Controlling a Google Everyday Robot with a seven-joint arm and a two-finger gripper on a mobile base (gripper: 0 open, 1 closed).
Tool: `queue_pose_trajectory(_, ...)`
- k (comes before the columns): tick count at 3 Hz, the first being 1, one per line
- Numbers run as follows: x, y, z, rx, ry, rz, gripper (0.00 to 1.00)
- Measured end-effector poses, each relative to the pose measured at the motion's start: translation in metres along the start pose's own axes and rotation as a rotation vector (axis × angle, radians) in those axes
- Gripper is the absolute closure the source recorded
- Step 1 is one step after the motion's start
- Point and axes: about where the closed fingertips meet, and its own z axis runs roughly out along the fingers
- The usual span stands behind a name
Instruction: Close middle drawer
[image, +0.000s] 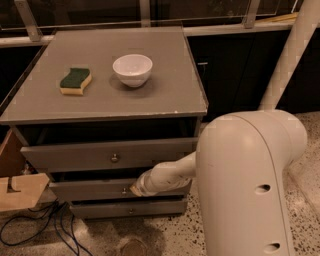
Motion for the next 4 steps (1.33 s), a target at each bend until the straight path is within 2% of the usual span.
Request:
queue_pose_trajectory(2,-0.007,-0.003,-0.001,0.011,-0.016,-0.004,1.00)
queue_pose_trajectory(3,0.013,-0.005,0.012,0.020,0.035,0.026,1.00)
queue_pose_trajectory(4,0.018,-0.015,0.020,0.043,0.052,0.048,1.00)
